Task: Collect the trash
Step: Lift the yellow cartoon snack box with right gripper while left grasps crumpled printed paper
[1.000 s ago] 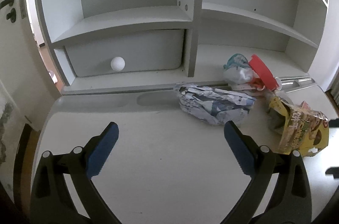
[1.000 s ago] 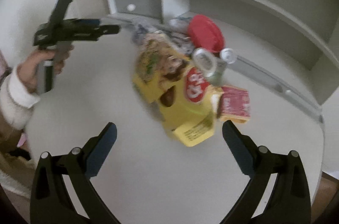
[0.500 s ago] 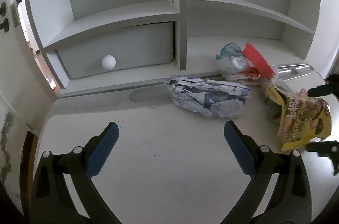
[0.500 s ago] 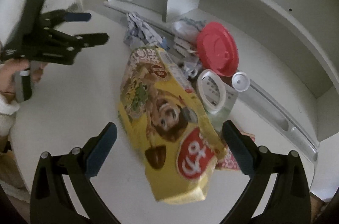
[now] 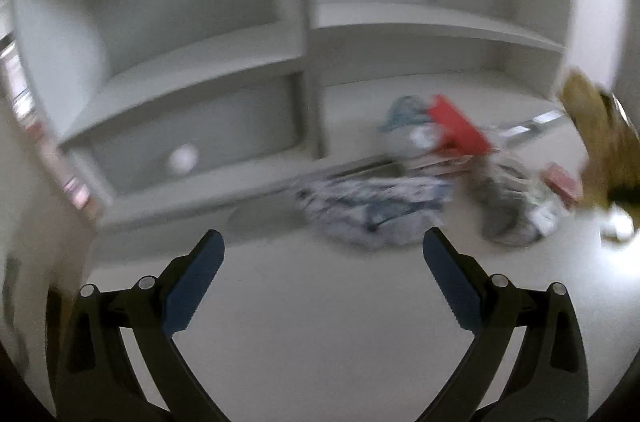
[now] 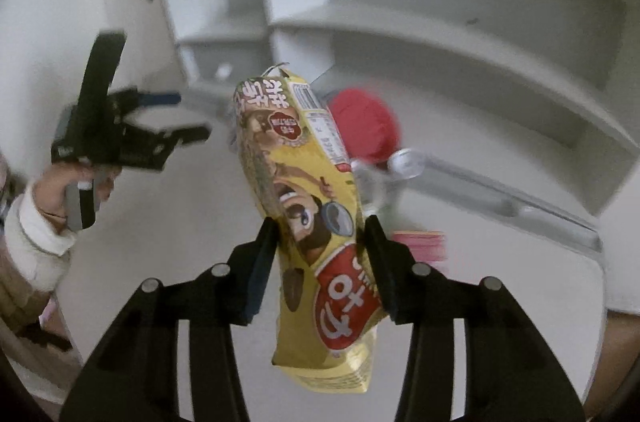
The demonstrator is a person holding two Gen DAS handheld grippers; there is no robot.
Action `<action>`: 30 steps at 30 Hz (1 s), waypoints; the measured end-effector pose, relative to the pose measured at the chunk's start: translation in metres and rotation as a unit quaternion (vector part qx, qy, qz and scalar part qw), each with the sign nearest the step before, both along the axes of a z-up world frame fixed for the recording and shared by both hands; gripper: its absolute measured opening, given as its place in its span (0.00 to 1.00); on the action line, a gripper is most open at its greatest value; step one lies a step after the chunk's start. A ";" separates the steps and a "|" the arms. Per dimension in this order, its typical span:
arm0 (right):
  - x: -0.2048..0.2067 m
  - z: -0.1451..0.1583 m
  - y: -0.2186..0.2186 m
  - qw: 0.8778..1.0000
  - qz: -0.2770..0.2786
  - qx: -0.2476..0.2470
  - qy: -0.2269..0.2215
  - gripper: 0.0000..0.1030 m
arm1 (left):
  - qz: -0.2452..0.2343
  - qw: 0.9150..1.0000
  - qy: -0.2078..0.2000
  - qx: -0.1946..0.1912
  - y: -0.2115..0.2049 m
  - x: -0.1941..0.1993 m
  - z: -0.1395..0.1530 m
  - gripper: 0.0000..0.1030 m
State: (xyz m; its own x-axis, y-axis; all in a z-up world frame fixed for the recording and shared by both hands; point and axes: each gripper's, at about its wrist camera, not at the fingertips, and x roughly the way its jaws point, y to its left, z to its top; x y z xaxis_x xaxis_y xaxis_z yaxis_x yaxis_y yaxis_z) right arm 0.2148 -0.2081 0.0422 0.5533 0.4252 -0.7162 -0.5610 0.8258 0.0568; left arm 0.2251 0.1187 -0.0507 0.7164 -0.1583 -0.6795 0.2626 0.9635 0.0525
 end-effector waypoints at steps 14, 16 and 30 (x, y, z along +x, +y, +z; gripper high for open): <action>-0.007 -0.011 -0.094 0.994 -0.102 0.026 0.021 0.48 | -0.278 0.943 0.071 0.169 -0.038 0.063 -0.025 0.80; -0.008 -0.012 -0.095 0.994 -0.102 0.026 0.021 0.48 | -0.290 0.938 0.068 0.177 -0.042 0.065 -0.021 0.80; -0.010 -0.011 -0.095 0.994 -0.104 0.038 0.023 0.50 | -0.252 0.953 0.052 0.160 -0.034 0.068 -0.020 0.60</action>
State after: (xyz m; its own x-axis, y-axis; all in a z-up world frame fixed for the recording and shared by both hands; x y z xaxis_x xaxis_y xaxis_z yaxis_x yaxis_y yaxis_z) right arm 0.2044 -0.3028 0.0311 0.6029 0.3595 -0.7122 -0.3746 0.9158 0.1451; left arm 0.2934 0.0846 -0.0708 0.5299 -0.2366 -0.8144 0.7074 0.6530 0.2706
